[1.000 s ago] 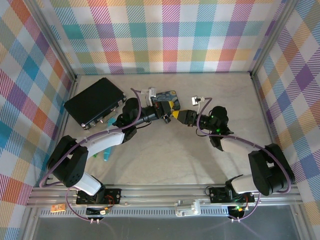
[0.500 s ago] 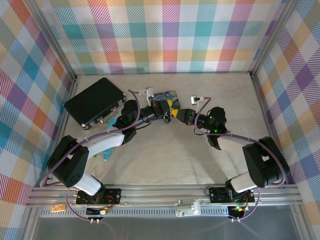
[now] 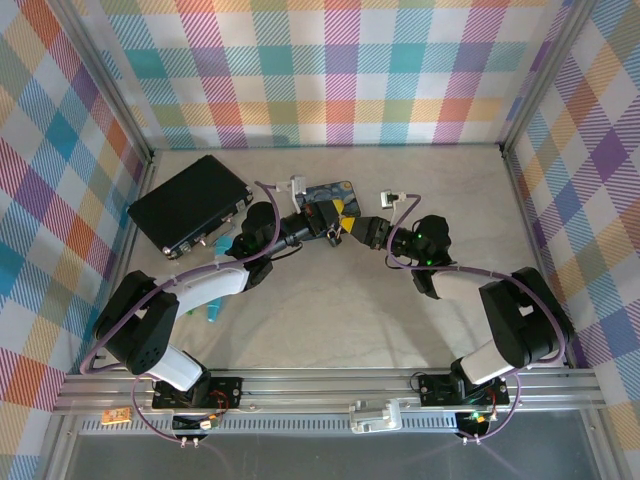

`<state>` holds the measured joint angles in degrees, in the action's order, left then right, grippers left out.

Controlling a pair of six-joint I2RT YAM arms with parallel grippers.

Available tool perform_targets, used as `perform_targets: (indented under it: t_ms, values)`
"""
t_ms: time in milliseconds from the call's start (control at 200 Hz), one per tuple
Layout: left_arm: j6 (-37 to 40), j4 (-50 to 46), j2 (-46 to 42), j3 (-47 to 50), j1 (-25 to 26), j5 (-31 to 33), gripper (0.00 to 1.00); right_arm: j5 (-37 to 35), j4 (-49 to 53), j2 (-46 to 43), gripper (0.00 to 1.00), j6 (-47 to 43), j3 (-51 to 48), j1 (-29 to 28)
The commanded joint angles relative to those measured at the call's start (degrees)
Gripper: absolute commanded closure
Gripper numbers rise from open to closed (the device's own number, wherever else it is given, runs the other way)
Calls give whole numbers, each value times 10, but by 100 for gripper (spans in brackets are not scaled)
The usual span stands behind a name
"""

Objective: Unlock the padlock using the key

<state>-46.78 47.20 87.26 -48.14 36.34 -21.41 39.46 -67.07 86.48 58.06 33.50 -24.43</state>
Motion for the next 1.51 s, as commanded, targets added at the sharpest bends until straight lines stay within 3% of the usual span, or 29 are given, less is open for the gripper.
perform_targets:
  t_ms: [0,540,810,910,950,1025,1090,1160,1300,1500]
  values:
    - [-13,52,9,7,6,-7,100,-5,-26,2,69,4,20,-4]
    - [-22,55,8,12,8,-1,100,-12,-19,-8,69,-9,18,-4]
    - [-24,55,4,12,14,11,100,-6,-6,-13,100,-28,18,-4]
    - [-28,55,3,13,13,18,100,-5,7,-20,100,-39,17,-3]
    - [-31,54,1,16,14,26,89,-8,21,-25,100,-48,16,-3]
    - [-29,36,-12,25,12,56,59,-10,61,-38,100,-74,17,-2]
    - [-20,-11,-31,30,4,87,46,-6,114,-50,100,-108,22,1]
    - [-7,-81,-54,33,-8,117,39,-7,195,-67,100,-157,30,2]
    - [49,-242,-81,13,-18,169,37,-30,381,-105,100,-271,43,4]
    - [57,-380,-28,-12,-14,212,38,-130,647,-124,100,-419,88,10]
